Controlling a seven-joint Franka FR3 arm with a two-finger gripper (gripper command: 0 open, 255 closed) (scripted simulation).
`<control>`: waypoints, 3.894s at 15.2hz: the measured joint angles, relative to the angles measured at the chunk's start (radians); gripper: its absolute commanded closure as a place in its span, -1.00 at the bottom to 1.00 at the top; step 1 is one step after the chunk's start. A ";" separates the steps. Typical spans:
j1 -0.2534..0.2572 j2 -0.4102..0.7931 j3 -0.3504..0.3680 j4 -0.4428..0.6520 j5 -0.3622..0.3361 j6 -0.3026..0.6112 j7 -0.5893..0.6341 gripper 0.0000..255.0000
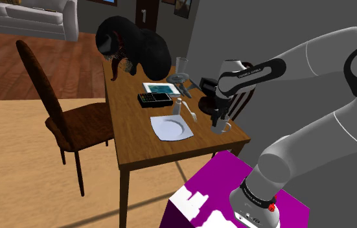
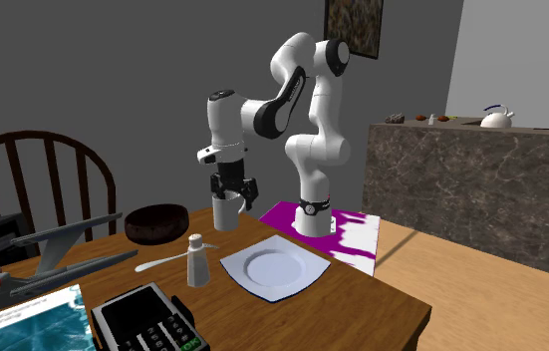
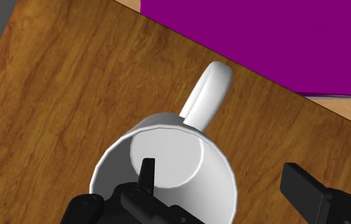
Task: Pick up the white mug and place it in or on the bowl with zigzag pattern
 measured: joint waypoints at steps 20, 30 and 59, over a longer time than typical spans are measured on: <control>0.001 -0.078 0.015 0.069 0.007 -0.145 -0.007 1.00; 0.003 -0.127 0.030 0.168 0.017 -0.294 -0.017 1.00; -0.022 0.381 -0.079 0.793 0.105 -0.402 -0.224 1.00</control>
